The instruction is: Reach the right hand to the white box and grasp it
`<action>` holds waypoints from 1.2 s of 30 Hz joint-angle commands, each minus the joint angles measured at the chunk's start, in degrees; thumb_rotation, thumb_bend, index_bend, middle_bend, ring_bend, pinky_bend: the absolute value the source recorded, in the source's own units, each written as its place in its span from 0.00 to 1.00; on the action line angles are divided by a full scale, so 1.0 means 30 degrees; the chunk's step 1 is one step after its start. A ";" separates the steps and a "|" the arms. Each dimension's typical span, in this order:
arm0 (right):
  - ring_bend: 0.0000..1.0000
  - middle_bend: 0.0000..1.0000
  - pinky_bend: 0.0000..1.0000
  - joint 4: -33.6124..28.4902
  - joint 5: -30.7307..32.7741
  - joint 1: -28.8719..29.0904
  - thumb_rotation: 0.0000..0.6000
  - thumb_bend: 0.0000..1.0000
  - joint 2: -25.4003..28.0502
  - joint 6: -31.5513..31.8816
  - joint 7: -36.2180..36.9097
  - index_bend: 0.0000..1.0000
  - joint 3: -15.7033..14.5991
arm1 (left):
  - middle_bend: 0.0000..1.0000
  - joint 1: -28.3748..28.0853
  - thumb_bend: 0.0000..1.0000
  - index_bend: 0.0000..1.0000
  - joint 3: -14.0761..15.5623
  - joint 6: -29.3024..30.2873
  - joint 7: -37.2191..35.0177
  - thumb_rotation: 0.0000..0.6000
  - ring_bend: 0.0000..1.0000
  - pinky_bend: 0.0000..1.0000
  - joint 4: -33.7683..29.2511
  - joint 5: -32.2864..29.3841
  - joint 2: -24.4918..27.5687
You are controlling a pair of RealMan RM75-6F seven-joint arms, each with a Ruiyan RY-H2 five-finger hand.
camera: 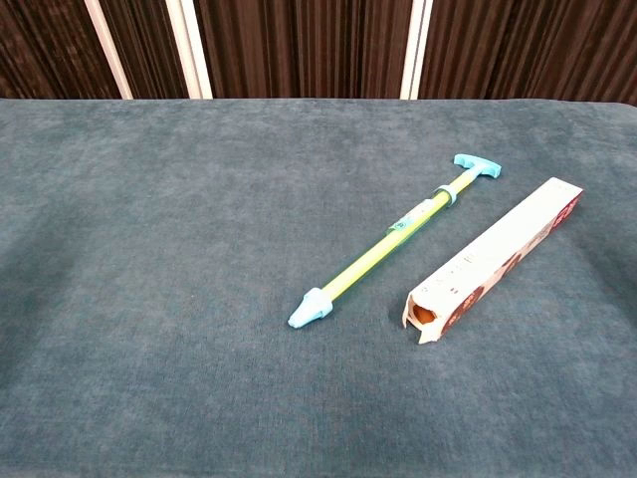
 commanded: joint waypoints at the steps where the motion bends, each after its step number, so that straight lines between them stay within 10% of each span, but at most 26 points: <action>1: 0.12 0.03 0.21 -0.0018 0.0001 -0.0006 1.00 0.09 0.0018 -0.0027 -0.0014 0.01 -0.0003 | 0.00 0.0002 0.53 0.24 -0.0008 0.0008 -0.0020 1.00 0.00 0.00 -0.0012 -0.0001 0.0004; 25: 0.12 0.03 0.21 -0.0123 -0.0051 0.0101 1.00 0.09 0.0225 -0.0756 0.0484 0.01 -0.0233 | 0.00 0.0026 0.53 0.24 0.0035 -0.0018 -0.0037 1.00 0.00 0.00 -0.0016 0.0002 -0.0034; 36: 0.12 0.07 0.21 -0.1060 -0.0376 0.3980 1.00 0.09 0.3092 -0.6861 0.4196 0.01 0.0151 | 0.00 -0.0011 0.53 0.24 -0.0018 -0.0180 -0.0205 1.00 0.00 0.00 -0.0167 -0.0171 0.0051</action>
